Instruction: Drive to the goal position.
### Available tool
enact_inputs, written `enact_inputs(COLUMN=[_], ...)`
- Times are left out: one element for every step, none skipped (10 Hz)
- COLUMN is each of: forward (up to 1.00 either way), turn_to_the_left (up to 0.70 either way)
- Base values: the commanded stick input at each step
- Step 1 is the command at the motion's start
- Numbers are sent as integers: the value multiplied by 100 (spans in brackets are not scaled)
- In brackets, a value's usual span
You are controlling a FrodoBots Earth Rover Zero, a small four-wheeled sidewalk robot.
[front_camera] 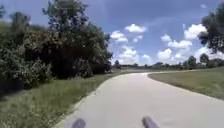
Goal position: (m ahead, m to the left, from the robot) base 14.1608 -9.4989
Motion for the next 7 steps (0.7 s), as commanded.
enact_inputs(forward=[70, 70, 70, 70, 70, 70, 70], turn_to_the_left=[0, 0, 0, 0, 0, 0, 0])
